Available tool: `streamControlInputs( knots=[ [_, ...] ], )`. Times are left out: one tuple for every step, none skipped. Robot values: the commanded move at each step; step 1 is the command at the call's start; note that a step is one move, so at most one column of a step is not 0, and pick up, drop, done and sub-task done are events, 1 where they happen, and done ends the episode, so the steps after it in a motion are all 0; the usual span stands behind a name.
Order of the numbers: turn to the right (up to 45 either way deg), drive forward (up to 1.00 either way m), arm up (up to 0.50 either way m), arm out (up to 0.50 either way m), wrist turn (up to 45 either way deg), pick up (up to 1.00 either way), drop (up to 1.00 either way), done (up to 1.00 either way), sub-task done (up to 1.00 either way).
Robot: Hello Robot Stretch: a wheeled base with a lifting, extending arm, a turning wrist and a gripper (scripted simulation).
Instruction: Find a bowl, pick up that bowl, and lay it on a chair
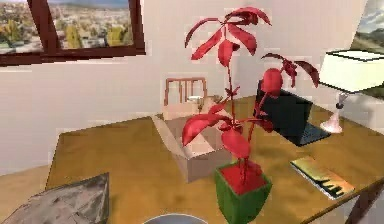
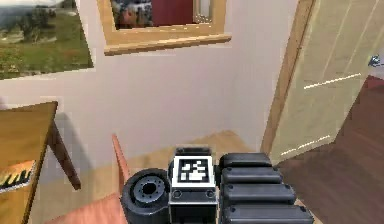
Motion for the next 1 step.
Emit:
streamControlInputs(
  knots=[
    [45.0,0.0,0.0,0.0,0.0,0.0,0.0,0.0,0.0]
  ],
)
